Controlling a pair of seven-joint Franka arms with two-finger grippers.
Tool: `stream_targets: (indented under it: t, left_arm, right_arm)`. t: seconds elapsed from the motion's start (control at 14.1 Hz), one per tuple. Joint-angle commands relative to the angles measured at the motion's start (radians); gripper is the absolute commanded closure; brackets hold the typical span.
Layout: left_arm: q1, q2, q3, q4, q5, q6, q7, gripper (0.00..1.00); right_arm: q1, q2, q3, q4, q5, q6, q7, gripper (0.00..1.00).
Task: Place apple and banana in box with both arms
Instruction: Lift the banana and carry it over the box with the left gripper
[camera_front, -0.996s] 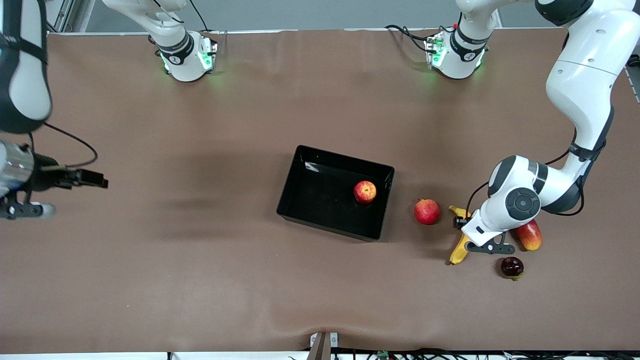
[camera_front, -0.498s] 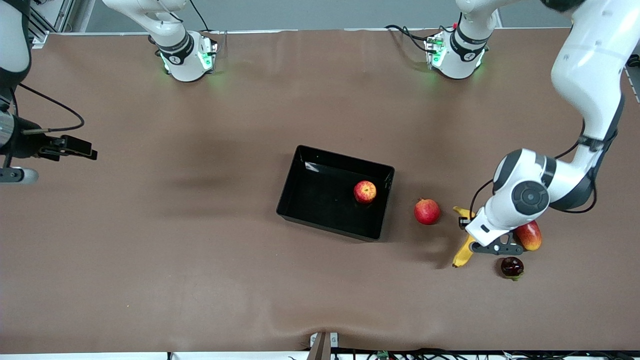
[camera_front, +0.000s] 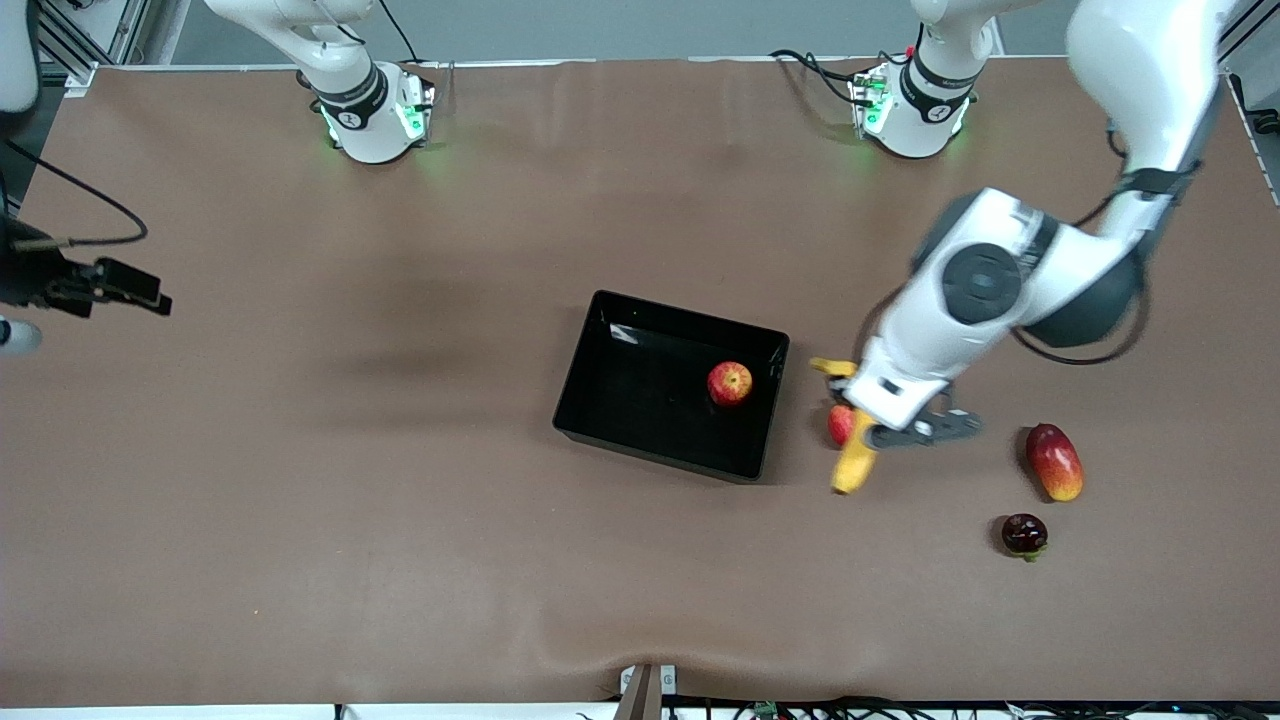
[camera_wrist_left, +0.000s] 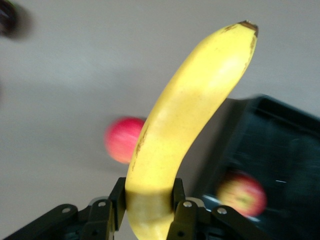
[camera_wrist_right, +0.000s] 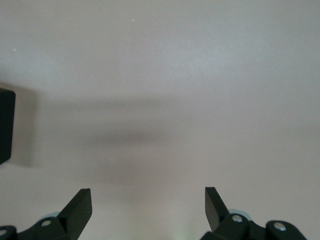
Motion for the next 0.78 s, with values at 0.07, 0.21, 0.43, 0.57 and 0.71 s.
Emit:
stream_targets:
  t: [0.07,0.21,0.43,0.57,0.71]
  left_arm:
    - [-0.203,0.125,0.003,0.123,-0.004,-0.006,-0.226,1.00]
    - [-0.315,0.159,0.044,0.164,-0.002,-0.005,-0.317,1.00]
    - [-0.476,0.168,0.158,0.175,-0.007,-0.002,-0.354,1.00]
    - [-0.529,0.192,0.199,0.175,-0.010,0.017,-0.372,1.00]
    - [-0.532,0.220,0.201,0.173,-0.008,0.066,-0.392,1.00]
  right_arm:
    - [-0.013,-0.026,0.012,0.012,-0.032,-0.040,0.011,0.00]
    - [-0.013,-0.026,0.013,0.014,-0.032,-0.045,0.011,0.00]
    - [-0.012,-0.024,0.018,0.026,-0.027,-0.056,0.008,0.00]
    - [-0.013,-0.020,0.017,0.035,-0.027,-0.057,0.002,0.00]
    - [-0.015,-0.015,0.015,0.035,-0.029,-0.057,0.003,0.00]
